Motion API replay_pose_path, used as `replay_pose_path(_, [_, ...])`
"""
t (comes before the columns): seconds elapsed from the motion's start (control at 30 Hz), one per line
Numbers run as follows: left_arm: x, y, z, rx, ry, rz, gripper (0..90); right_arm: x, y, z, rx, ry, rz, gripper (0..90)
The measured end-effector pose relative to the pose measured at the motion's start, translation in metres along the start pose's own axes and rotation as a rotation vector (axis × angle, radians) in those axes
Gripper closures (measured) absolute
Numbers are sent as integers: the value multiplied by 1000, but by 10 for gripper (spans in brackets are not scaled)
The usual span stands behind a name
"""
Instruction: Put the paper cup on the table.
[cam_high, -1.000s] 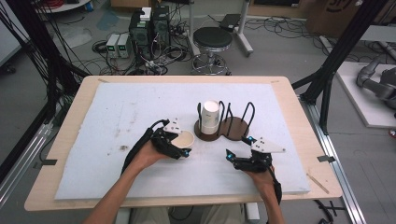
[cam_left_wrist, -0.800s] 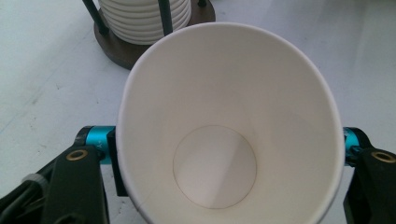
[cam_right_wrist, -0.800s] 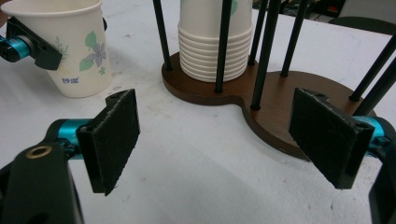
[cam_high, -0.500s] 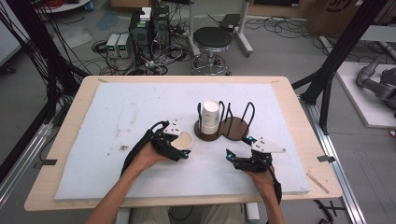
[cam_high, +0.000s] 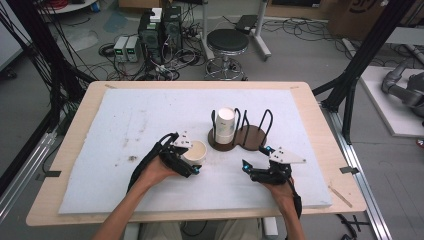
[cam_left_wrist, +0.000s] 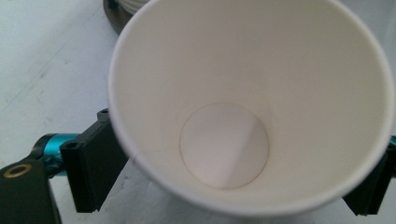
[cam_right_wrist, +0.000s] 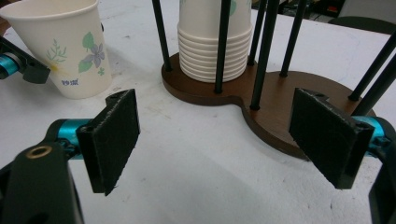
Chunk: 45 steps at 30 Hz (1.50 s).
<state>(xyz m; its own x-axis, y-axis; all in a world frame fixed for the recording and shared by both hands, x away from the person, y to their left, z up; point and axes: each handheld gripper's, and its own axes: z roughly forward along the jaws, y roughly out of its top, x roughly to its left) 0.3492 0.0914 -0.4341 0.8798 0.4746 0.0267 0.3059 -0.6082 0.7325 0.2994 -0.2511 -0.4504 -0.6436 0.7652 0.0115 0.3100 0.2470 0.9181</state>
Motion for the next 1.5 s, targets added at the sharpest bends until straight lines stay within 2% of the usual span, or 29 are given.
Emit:
replay_pose_path(0.1, [0, -2, -3, -2, -3, -6, 97, 0, 0, 0, 0, 0, -2, 170])
replay_pose_path(0.3, [0, -8, -15, -39, -11, -3, 97, 0, 0, 0, -1, 0, -3, 171])
replay_pose_path(0.43, [2, -16, -24, -54, -1, -10, 97, -1, 0, 0, 2, 2, -4, 171])
replay_pose_path(0.47, [3, -21, -30, -78, 0, -29, 97, 0, 0, 0, 1, 2, -3, 171])
replay_pose_path(0.63, [4, -30, -43, -110, 8, -30, 97, 0, 0, -1, 0, 2, -1, 171])
replay_pose_path(0.8, [6, -45, -61, -175, 19, -48, 97, 0, -1, -1, -8, -1, -10, 170])
replay_pose_path(1.03, [11, -63, -78, -243, 29, -71, 97, 1, -1, -2, -22, -7, -10, 171])
replay_pose_path(1.17, [13, -76, -90, -292, 61, -94, 97, 1, -2, -3, -22, -13, -7, 171])
replay_pose_path(1.2, [14, -83, -96, -319, 73, -105, 97, 2, -2, -3, -27, -18, -10, 171])
replay_pose_path(1.23, [14, -83, -96, -319, 73, -105, 97, 2, -2, -3, -27, -18, -10, 171])
replay_pose_path(1.27, [13, -89, -101, -340, 98, -105, 97, 2, -2, -4, -35, -20, -14, 170])
replay_pose_path(1.33, [13, -91, -103, -345, 105, -110, 97, 2, -3, -5, -35, -19, -10, 170])
replay_pose_path(1.4, [10, -97, -108, -379, 120, -116, 97, 3, -3, -5, -36, -22, -9, 170])
replay_pose_path(1.5, [9, -101, -111, -394, 130, -115, 98, 3, -3, -5, -37, -24, -13, 171])
